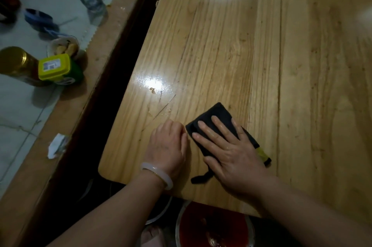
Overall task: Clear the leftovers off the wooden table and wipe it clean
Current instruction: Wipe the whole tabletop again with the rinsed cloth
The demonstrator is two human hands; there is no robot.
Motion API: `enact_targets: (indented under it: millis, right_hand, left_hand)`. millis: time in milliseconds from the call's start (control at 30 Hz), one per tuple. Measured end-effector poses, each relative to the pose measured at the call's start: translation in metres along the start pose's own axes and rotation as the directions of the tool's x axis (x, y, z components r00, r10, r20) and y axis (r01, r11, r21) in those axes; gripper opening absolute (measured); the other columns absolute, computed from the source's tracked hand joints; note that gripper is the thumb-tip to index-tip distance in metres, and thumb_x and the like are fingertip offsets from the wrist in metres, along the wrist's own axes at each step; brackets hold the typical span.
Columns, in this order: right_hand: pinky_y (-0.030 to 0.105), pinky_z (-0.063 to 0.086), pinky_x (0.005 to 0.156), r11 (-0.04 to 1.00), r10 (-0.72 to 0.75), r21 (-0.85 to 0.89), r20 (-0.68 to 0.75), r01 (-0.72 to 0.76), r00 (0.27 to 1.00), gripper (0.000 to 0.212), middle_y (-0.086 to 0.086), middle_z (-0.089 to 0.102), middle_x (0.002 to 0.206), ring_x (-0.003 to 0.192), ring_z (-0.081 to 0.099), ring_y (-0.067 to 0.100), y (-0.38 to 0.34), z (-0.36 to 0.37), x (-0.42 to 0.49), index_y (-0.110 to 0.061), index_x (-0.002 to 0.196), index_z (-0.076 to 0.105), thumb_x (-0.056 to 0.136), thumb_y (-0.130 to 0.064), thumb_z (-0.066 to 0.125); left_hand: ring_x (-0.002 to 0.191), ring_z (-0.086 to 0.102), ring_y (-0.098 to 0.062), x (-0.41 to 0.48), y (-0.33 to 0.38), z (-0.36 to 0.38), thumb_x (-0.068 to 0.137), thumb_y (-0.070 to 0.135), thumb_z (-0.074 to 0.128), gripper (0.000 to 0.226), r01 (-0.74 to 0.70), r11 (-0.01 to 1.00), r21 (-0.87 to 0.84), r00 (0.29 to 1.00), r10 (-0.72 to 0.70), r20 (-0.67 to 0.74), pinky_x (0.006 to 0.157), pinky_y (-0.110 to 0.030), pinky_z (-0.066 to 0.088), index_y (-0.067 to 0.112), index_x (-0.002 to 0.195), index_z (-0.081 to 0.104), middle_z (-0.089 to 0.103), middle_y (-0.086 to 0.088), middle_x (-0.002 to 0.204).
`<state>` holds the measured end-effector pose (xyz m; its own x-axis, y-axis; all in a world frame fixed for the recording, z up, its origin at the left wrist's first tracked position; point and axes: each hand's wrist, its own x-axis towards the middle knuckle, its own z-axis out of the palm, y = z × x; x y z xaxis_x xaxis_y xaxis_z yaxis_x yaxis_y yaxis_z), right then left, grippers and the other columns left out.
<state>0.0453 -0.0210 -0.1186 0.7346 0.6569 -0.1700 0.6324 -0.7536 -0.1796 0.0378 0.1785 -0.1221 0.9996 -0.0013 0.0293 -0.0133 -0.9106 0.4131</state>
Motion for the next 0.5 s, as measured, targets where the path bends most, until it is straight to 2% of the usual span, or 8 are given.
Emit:
enact_targets:
  millis: [133,267,400,500]
  right_hand:
    - [0.054,0.008,0.121,0.992,-0.126,0.027,0.051,0.125,0.991,0.056,-0.015,0.006,0.163,0.152,-0.005,0.013,0.015,-0.011,0.012,-0.043,0.154,0.015,0.101,-0.051,0.032]
    - [0.052,0.010,0.121,0.985,-0.173,0.026,0.036,0.172,0.984,0.056,-0.016,0.011,0.163,0.152,-0.001,0.011,0.028,-0.018,0.033,-0.045,0.152,0.020,0.099,-0.051,0.037]
    - [0.054,0.013,0.120,0.995,-0.103,0.004,0.020,0.103,0.994,0.055,-0.014,0.009,0.163,0.152,-0.003,0.012,0.037,-0.023,0.062,-0.044,0.153,0.017,0.099,-0.052,0.029]
    - [0.054,0.009,0.120,1.000,-0.015,-0.011,-0.010,0.014,1.000,0.056,-0.013,0.009,0.163,0.152,-0.004,0.012,0.046,-0.027,0.092,-0.043,0.153,0.018,0.099,-0.054,0.026]
  left_hand:
    - [0.065,0.045,-0.018,-0.004,-0.008,0.006,0.087,0.029,0.040,0.020,-0.030,0.998,0.051,0.999,0.031,-0.021,0.059,-0.034,0.046,0.015,0.079,0.051,0.047,-0.001,0.075]
    - [0.065,0.046,-0.017,-0.004,-0.009,0.004,0.086,0.031,0.042,0.021,-0.062,0.994,0.089,0.998,0.063,-0.006,0.060,-0.030,0.044,0.016,0.080,0.055,0.049,0.000,0.076]
    - [0.064,0.045,-0.014,0.004,-0.014,-0.005,0.086,0.040,0.044,0.026,-0.216,0.957,0.194,0.976,0.210,0.051,0.059,-0.026,0.041,0.019,0.075,0.055,0.050,0.003,0.073]
    - [0.064,0.045,-0.015,0.012,-0.020,-0.005,0.088,0.044,0.044,0.029,-0.310,0.928,0.207,0.951,0.297,0.091,0.060,-0.029,0.043,0.020,0.076,0.056,0.050,0.002,0.072]
